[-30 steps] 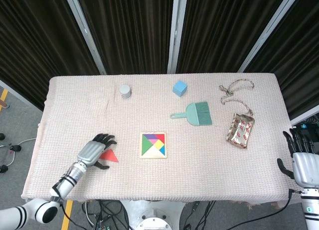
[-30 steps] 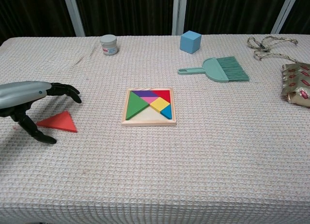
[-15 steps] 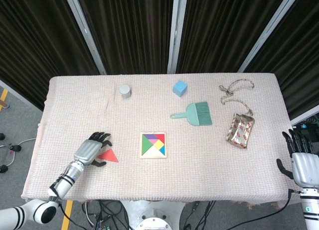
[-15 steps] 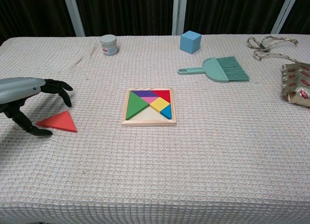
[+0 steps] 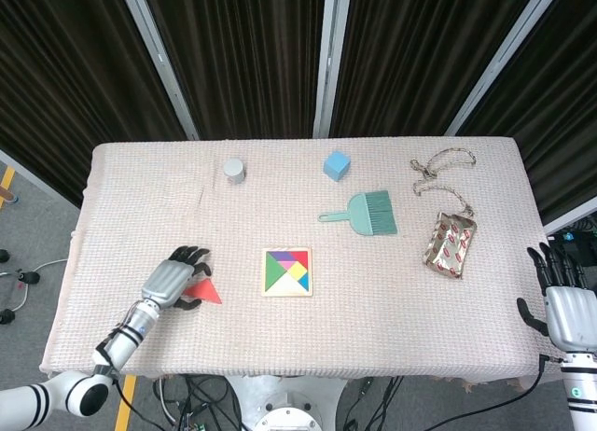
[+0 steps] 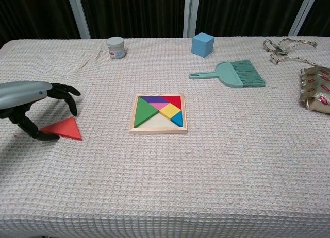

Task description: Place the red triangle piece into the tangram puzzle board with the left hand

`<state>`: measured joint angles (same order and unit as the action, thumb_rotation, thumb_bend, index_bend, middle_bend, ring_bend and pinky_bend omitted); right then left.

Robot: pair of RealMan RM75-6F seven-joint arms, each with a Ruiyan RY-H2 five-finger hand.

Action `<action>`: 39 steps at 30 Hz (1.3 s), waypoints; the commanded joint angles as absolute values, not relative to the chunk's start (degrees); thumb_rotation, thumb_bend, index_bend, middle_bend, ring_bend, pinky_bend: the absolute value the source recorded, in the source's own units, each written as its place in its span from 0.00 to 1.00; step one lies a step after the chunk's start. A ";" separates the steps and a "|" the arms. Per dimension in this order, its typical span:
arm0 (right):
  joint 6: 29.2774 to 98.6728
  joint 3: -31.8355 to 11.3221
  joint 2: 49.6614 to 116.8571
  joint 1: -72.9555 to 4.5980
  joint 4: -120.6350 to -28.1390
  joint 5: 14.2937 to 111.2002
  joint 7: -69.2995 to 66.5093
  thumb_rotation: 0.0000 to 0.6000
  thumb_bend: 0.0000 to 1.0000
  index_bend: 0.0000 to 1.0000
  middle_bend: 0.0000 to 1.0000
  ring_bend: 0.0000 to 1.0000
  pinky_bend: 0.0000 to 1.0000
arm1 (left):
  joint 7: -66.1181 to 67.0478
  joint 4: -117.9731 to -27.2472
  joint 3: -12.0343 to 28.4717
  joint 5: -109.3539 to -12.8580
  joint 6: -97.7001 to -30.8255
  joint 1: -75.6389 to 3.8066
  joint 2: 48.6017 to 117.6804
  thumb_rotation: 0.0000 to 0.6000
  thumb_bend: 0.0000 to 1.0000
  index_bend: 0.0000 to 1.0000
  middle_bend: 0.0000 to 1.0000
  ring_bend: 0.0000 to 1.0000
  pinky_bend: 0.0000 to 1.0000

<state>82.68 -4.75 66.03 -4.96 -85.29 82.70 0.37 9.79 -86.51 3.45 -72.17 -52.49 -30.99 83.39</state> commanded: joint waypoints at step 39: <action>82.34 -4.84 66.44 -5.15 -85.06 82.52 0.69 1.00 0.27 0.00 0.00 0.00 0.00 | 9.78 -89.79 3.49 -71.28 -53.12 -32.58 81.71 1.00 0.27 0.41 0.09 0.00 0.06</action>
